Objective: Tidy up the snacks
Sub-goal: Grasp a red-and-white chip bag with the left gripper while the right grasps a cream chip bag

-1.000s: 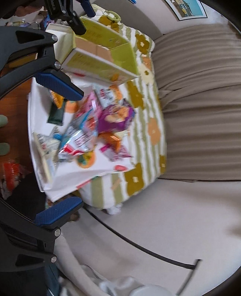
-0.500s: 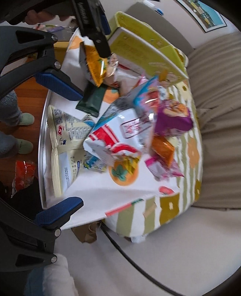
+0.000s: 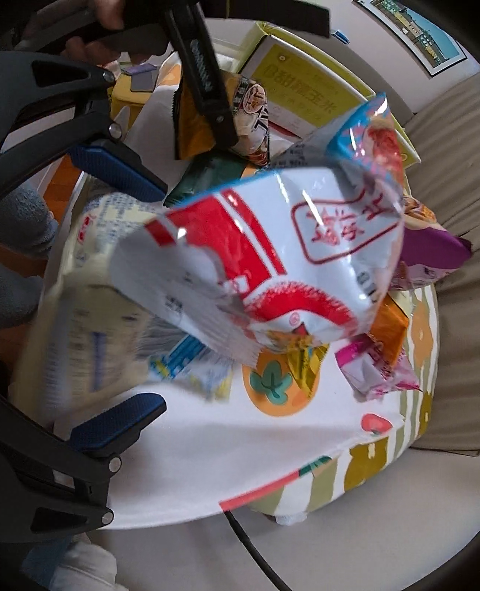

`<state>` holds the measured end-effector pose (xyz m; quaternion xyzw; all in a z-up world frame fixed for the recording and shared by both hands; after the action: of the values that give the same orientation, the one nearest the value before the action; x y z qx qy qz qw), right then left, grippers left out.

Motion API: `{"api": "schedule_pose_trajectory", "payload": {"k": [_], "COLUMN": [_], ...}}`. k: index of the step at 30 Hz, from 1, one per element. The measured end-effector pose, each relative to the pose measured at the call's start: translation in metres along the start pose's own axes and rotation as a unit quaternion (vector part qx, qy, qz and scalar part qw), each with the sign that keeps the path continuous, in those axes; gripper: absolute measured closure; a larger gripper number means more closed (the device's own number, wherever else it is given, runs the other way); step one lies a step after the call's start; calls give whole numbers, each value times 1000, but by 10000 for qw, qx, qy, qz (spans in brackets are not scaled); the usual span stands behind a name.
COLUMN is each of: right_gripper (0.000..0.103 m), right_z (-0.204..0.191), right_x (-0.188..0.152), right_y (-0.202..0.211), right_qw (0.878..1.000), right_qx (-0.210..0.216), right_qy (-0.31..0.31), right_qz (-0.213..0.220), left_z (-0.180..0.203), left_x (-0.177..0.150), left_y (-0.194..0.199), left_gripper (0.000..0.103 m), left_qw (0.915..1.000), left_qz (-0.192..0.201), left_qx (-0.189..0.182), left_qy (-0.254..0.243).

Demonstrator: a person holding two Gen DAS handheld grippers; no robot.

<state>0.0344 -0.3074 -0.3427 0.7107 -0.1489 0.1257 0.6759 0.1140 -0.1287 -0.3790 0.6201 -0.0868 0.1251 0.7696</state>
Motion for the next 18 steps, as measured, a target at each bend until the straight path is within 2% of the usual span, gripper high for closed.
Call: {"api": "schedule_pose_trajectory", "payload": {"k": [2, 4, 7, 11, 18], "right_gripper": [4, 8, 16, 34, 36], "right_z": [-2, -1, -1, -1, -1], "right_x": [-1, -1, 0, 3, 12], "right_y": [-4, -5, -4, 1, 21], "right_qw": [10000, 10000, 10000, 9998, 9992], "right_qx": [35, 47, 90, 138, -23], "right_qy": [-8, -2, -29, -74, -14], "right_qz": [-57, -25, 16, 125, 405], "left_z": [-1, -2, -2, -3, 12], "left_x": [-3, -2, 3, 6, 28], "left_y": [-6, -6, -8, -3, 27], "left_gripper": [32, 36, 38, 38, 39], "left_qw": [9998, 9998, 9998, 9998, 9987], "left_qz": [-96, -44, -37, 27, 303], "left_qx": [-150, -186, -185, -179, -259], "left_qy": [86, 77, -34, -59, -313]}}
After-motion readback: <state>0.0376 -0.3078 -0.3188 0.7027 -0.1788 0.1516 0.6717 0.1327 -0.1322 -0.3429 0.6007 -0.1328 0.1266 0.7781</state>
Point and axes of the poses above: each gripper's, at about its wrist camera, not at the fingertips, and y roughly against the way its jaws point, z to its right, x to its top, the point moved 9 cm from there along -y, roughly the way its jaws point, and after that the axes turned 9 degrees about -x, right-handed, at the moved point
